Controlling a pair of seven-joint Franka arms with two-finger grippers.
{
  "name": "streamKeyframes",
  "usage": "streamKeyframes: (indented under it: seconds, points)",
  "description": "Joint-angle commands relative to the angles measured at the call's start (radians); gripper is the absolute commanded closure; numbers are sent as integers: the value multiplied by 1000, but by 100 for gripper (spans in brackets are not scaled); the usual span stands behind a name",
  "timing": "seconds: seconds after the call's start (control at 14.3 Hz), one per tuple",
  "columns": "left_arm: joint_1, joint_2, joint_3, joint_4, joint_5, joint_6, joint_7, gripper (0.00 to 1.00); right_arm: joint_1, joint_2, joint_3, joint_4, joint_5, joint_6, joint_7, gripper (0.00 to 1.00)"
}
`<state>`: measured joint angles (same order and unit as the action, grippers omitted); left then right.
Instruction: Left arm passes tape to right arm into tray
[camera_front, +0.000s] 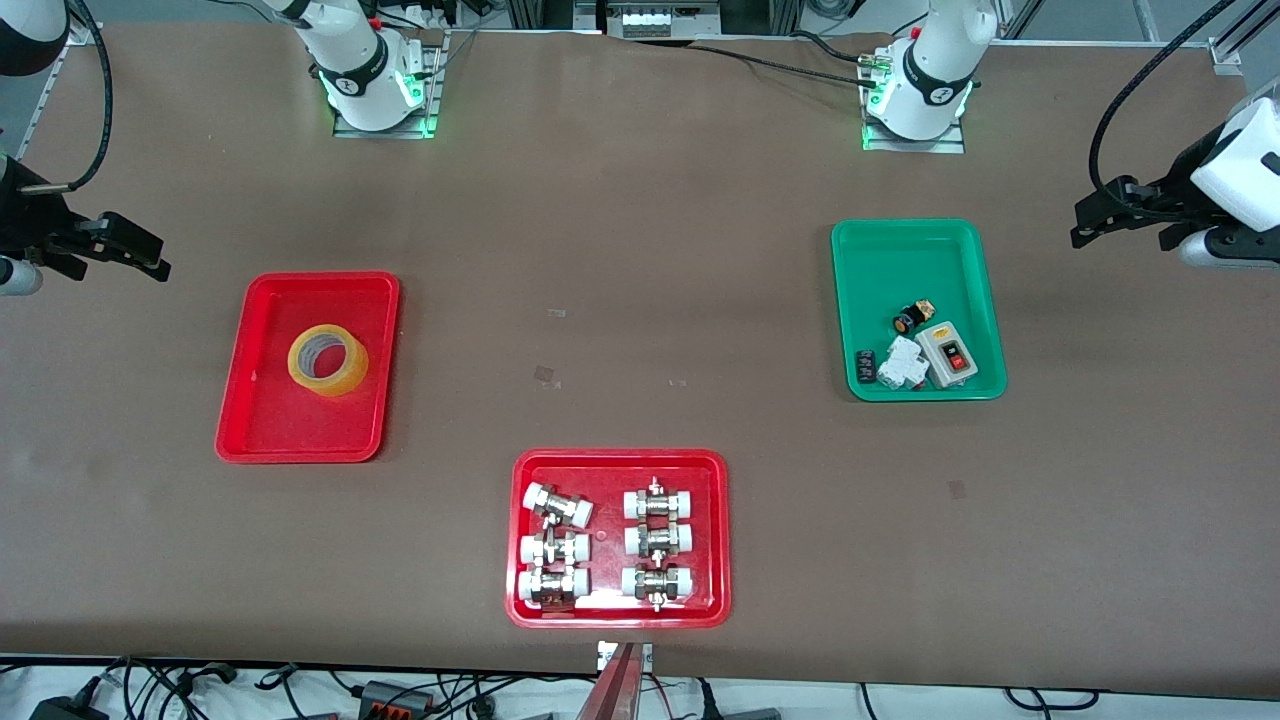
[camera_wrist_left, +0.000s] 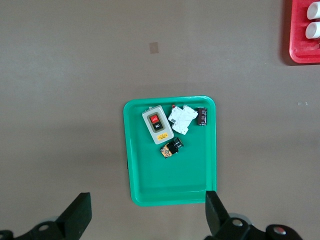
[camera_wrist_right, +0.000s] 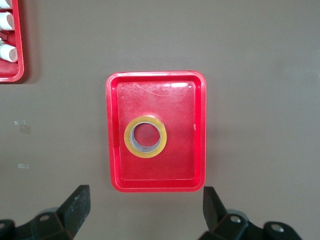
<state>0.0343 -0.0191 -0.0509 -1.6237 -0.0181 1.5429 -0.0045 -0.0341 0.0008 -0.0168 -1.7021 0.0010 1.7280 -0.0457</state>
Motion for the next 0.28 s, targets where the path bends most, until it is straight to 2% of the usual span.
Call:
streamKeyframes:
  seconds: [0.0,0.21]
  points:
    - [-4,14,-1,33,15,-24,-2,0,8,-32,-2,-24,-9,-5,-14,0]
    - [-4,14,-1,31,15,-37,-2,0,8,-33,-2,-25,-10,-5,-13,0]
